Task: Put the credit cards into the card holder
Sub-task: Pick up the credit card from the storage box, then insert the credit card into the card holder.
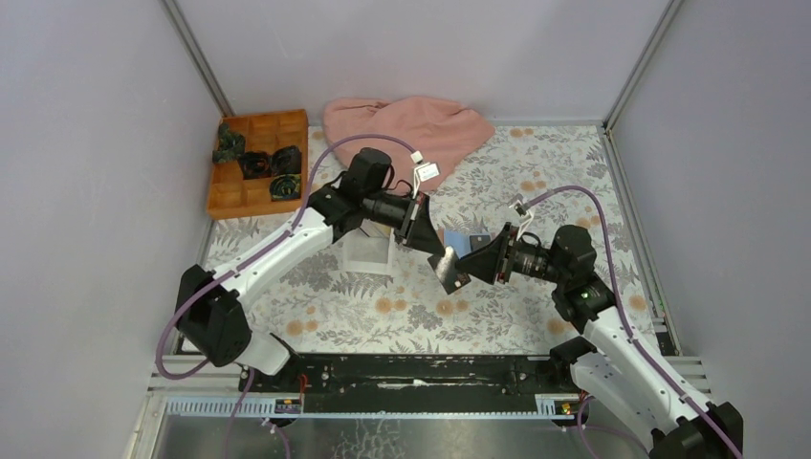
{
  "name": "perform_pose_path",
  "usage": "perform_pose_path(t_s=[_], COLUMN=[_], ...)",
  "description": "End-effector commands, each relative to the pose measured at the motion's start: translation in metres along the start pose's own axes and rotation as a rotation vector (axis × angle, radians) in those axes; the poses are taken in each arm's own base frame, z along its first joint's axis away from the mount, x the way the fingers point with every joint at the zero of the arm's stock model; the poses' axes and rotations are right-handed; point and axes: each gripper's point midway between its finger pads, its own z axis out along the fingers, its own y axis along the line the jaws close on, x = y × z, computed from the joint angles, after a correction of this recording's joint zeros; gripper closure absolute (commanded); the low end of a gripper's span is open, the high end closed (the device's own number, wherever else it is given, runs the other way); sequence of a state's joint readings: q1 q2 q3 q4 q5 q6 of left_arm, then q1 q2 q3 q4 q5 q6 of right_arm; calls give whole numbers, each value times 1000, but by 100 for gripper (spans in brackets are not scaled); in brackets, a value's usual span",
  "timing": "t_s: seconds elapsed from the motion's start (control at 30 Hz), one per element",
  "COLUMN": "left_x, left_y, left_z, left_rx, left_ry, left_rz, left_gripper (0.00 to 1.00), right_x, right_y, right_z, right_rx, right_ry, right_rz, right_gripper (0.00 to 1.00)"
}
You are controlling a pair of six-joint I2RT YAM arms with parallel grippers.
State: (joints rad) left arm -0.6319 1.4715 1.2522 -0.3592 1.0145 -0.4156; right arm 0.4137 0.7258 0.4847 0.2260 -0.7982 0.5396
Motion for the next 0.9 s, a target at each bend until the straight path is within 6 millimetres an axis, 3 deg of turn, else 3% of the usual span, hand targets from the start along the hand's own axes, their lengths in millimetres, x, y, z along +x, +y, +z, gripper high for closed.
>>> perform_pose_path(t_s=[0.0, 0.23, 0.4, 0.57, 0.7, 0.87], left_x=[-9, -11, -14, -18, -22, -37], left_y=[-6, -6, -6, 9, 32, 47], left_z=[-2, 1, 2, 4, 3, -3], left_rx=[38, 58, 65, 3, -76, -123], left_ry=[1, 14, 18, 3, -24, -109], left_rz=[30, 31, 38, 8, -52, -97], left_gripper=[100, 100, 100, 99, 73, 64], right_x=[-3, 2, 2, -1, -4, -6], right_y=[11, 12, 13, 12, 4, -5], right_z=[2, 5, 5, 6, 7, 7], right_rx=[-63, -99, -114, -104, -51, 5], right_ry=[-5, 9, 6, -4, -9, -16], right_rz=[-20, 6, 10, 7, 10, 9], right_gripper=[61, 73, 99, 100, 100, 100])
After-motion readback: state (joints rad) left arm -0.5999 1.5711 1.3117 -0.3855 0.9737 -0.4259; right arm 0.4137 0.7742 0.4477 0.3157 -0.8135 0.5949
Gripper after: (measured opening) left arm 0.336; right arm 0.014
